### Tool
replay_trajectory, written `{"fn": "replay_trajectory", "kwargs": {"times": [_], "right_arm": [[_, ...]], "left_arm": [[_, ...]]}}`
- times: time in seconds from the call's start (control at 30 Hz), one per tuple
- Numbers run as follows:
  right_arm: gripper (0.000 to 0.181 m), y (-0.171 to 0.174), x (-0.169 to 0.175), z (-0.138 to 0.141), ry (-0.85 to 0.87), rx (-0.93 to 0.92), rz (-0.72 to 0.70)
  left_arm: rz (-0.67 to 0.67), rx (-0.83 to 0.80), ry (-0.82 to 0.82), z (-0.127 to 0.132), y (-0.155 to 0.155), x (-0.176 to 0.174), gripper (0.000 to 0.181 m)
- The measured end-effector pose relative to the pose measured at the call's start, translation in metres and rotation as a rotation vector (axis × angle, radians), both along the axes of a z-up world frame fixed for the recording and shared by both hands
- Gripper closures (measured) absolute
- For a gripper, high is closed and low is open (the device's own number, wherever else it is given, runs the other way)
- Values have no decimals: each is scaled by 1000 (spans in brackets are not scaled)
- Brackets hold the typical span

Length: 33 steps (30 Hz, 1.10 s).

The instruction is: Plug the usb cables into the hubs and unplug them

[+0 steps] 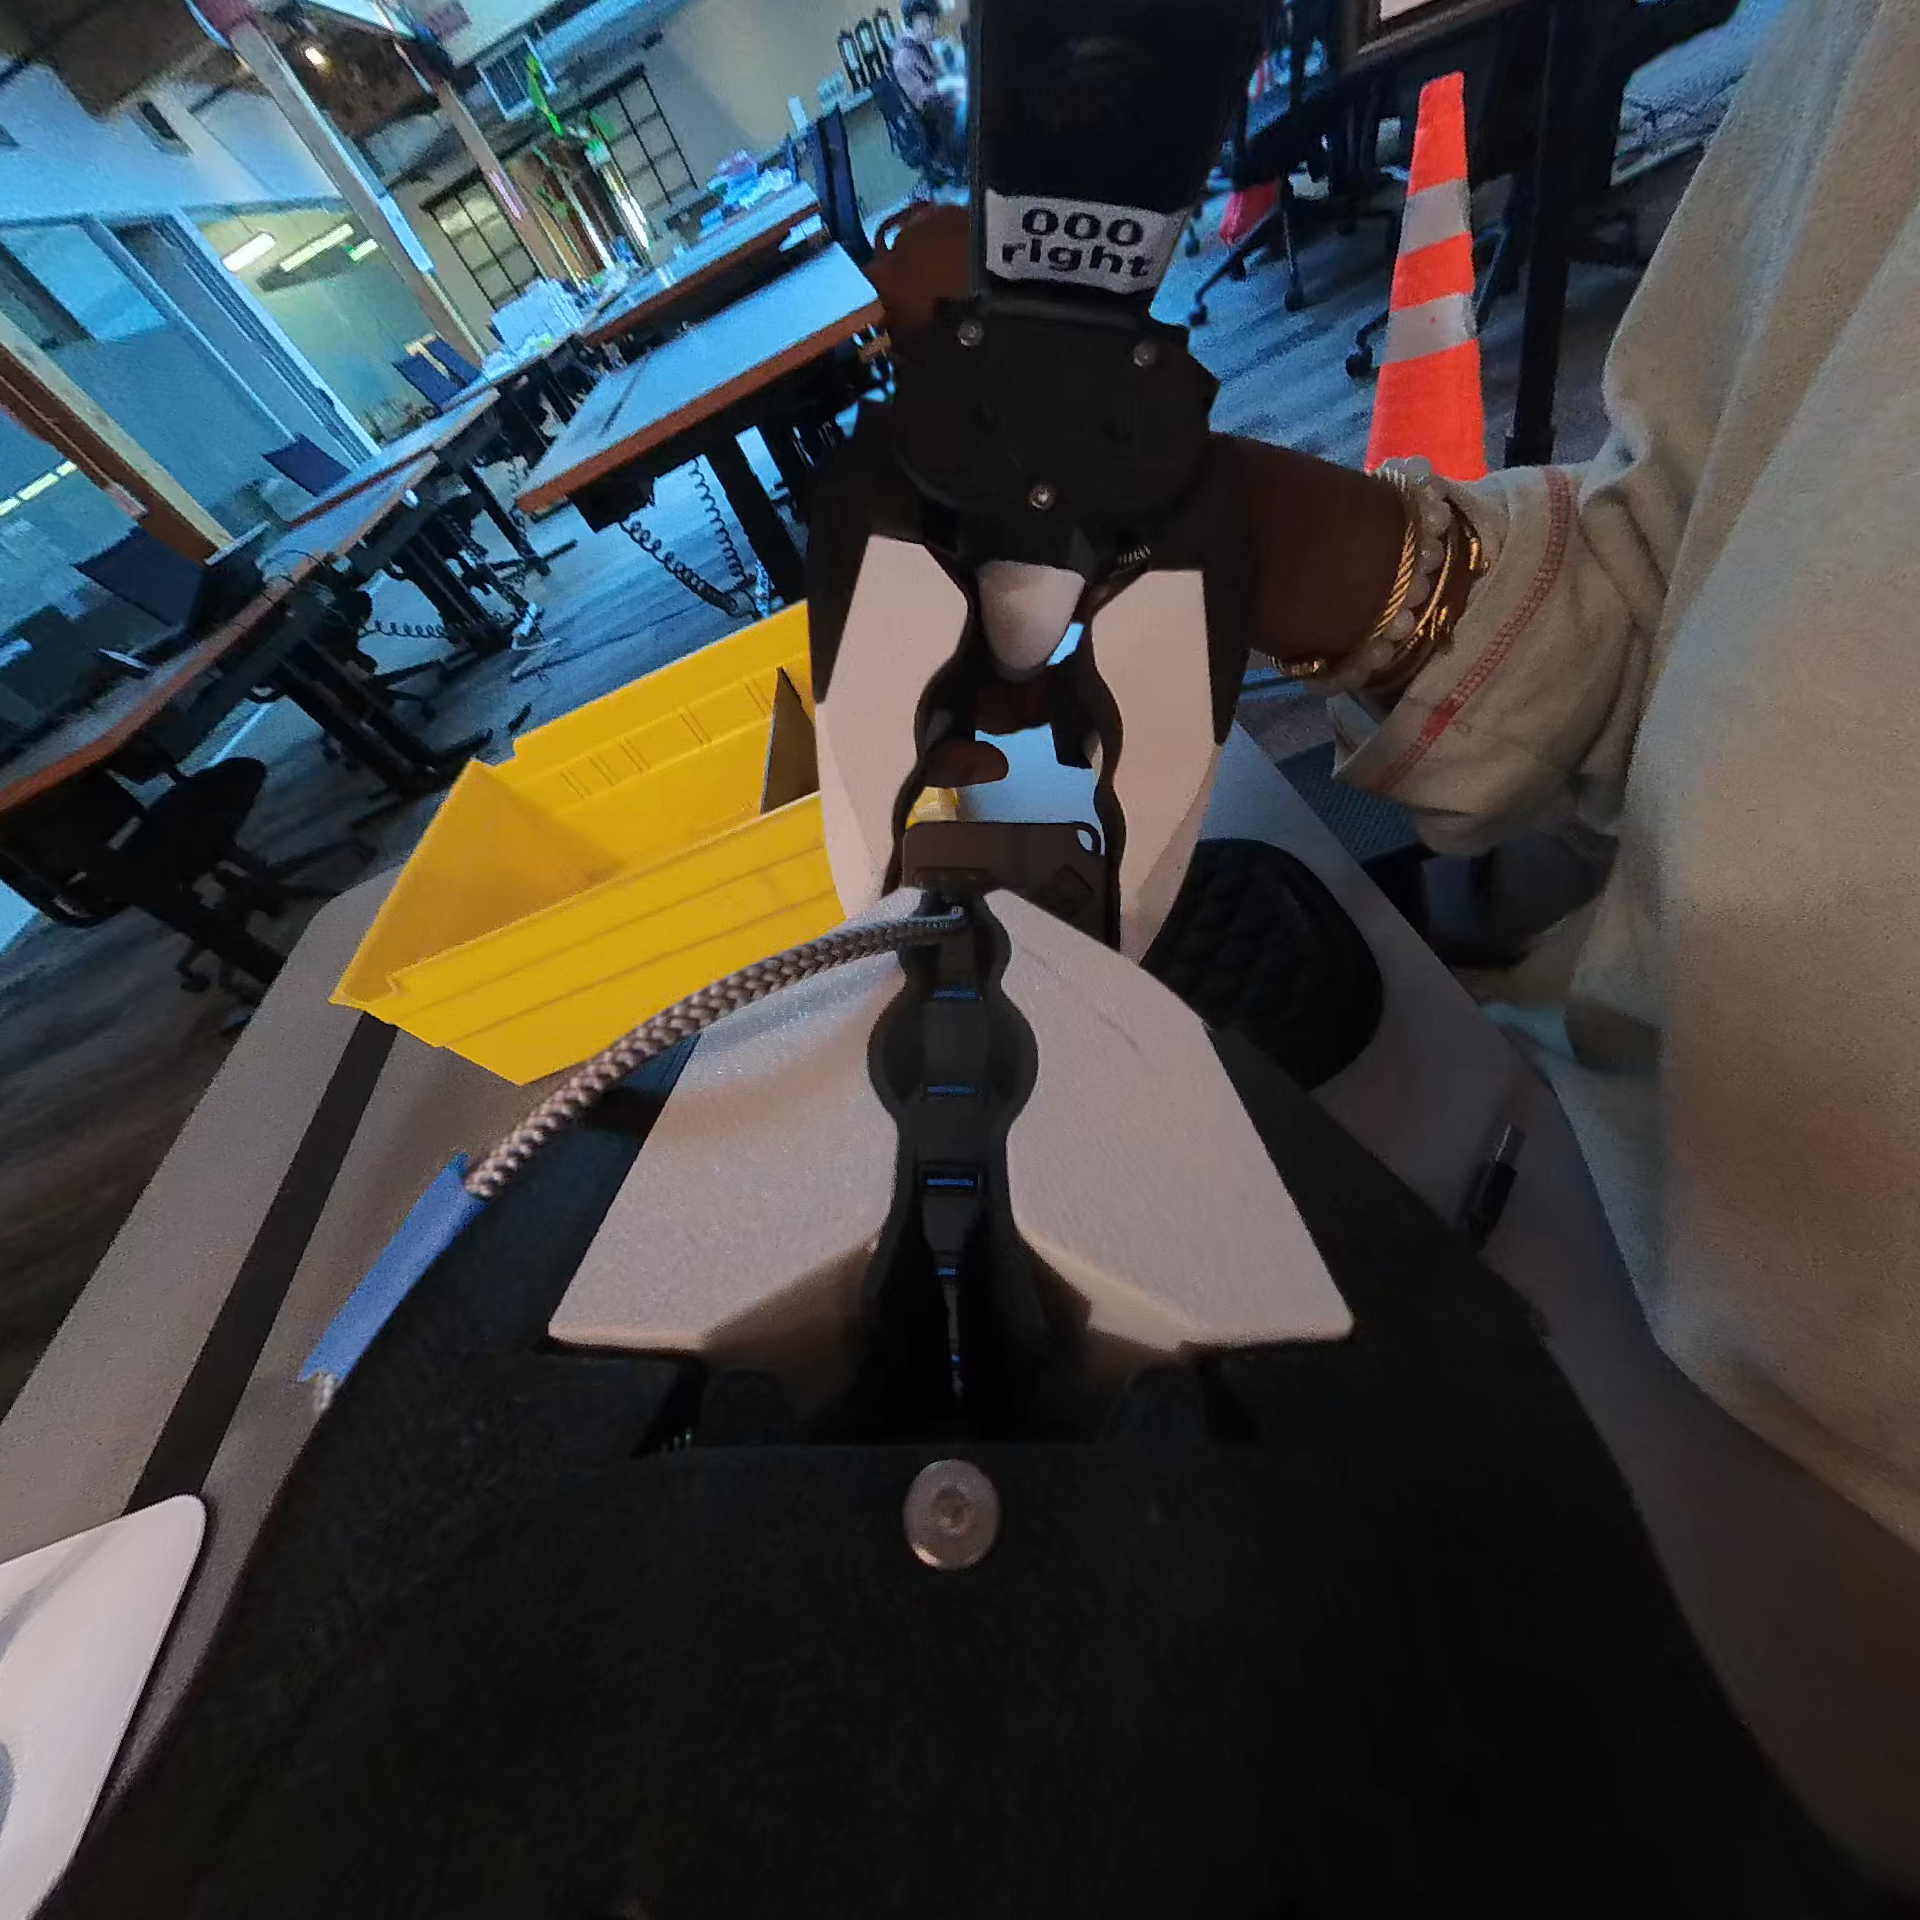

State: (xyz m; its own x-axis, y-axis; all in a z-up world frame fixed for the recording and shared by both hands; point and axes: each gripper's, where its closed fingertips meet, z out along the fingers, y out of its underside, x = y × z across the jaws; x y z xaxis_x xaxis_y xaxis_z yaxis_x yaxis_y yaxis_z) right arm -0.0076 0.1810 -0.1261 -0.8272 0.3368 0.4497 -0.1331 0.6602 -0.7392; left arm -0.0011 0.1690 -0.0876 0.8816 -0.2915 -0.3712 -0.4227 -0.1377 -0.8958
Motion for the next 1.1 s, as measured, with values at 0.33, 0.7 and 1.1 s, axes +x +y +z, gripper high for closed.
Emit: {"fn": "replay_trajectory", "kwargs": {"times": [0.33, 0.7, 1.1], "right_arm": [[126, -2, -1, -1, 13, -3, 3], [126, -2, -1, -5, 24, -33, 12], [127, 44, -6, -60, -177, -104, -130]], "left_arm": [[-26, -42, -5, -4, 5, 0, 174], [-35, -80, -109, -12, 8, -2, 174], [212, 73, -235, -15, -64, -7, 138]]}}
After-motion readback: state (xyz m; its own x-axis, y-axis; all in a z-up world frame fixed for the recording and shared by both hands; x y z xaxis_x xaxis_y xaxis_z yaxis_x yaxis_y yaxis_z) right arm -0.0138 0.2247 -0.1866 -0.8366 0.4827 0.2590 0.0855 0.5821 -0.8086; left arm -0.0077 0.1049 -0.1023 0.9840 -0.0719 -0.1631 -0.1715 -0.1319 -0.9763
